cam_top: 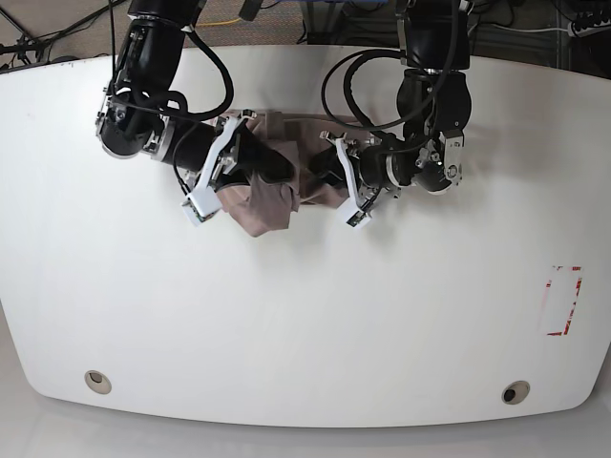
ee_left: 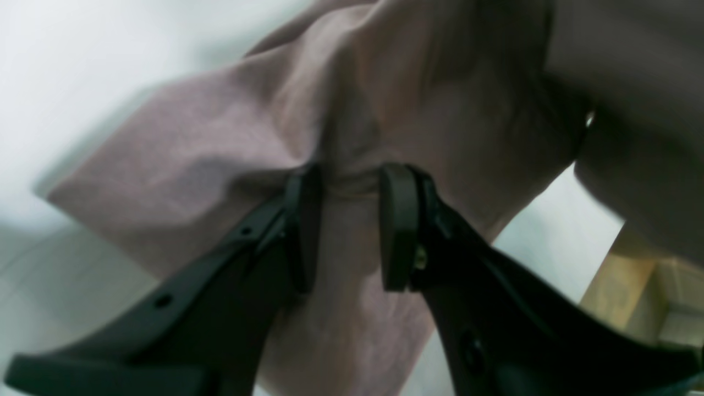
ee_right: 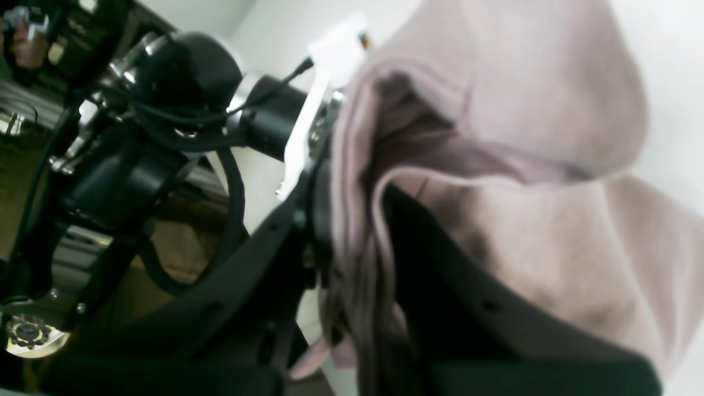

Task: Fold the T-shirt properly
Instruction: 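Fold both strip ends inward toward each other with both grippers, then release the shirt with the left gripper and press it with the right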

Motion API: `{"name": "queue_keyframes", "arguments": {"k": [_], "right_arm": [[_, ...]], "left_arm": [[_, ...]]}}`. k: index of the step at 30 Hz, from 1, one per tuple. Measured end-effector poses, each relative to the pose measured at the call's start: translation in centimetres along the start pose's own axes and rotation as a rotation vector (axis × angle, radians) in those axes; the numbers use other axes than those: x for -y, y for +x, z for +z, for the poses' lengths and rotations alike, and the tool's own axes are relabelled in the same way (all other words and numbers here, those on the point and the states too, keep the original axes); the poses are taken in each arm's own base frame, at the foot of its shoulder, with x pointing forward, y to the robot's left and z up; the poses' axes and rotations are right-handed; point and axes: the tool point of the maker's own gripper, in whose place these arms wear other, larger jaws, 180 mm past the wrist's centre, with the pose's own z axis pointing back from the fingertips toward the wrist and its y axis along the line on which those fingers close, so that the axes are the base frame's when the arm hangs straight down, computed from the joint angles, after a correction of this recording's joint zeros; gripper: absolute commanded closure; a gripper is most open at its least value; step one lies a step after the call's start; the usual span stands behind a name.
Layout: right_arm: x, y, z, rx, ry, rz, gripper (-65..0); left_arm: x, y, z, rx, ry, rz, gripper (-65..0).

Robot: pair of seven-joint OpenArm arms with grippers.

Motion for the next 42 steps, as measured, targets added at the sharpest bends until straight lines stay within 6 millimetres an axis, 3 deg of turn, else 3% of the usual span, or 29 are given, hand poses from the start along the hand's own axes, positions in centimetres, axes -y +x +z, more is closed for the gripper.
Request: {"name": "queue_keyframes", "arguments": {"k": [2, 5, 12, 15, 19, 25, 30, 32, 38, 42], "right_arm": [[-0.1, 0.4, -0.4, 0.000, 0.003, 0.016, 0.0], [0.5, 0.3, -0.6, -0.021, -0.034, 0.032, -6.3], [1.6, -0.9, -1.5, -0.075, -0.064, 0.019, -39.5], [1.6, -1.6, -2.0, -0.092, -0.052, -0.001, -48.2], [1.6, -1.6, -2.0, -0.094, -0.051, 0.000, -46.5], [1.6, -1.6, -2.0, -0.092, -0.050, 0.003, -45.7], [1.5, -1.5, -2.0, -0.089, -0.047, 0.003, -45.7], [1.5, -1.5, -2.0, -0.088, -0.045, 0.003, -45.7], [1.8, -1.9, -1.8, -0.096, -0.055, -0.003, -45.7], [2.6, -2.8, -0.9, -0.134, -0.082, -0.002, -45.7]], "left_arm": [[0.1, 0.0, -0.1, 0.005, -0.006, 0.005, -16.4], [0.0, 0.1, -0.1, 0.005, -0.005, 0.004, -16.5], [0.0, 0.2, 0.0, 0.006, -0.004, 0.002, -17.1], [0.1, 0.7, 0.1, 0.018, -0.015, 0.003, -24.7], [0.4, 2.1, 0.5, 0.069, -0.053, 0.015, -35.0], [0.1, 3.9, 2.9, 0.146, -0.054, -0.024, -35.3], [-1.2, 7.0, 7.7, 0.303, -0.012, -0.058, -35.3], [-1.8, 7.3, 9.1, 0.325, 0.000, -0.074, -35.3], [-7.5, 5.9, 15.9, 0.325, 0.173, -0.066, -35.3], [-9.9, 4.8, 19.6, 0.324, 0.241, -0.053, -35.3]]}}
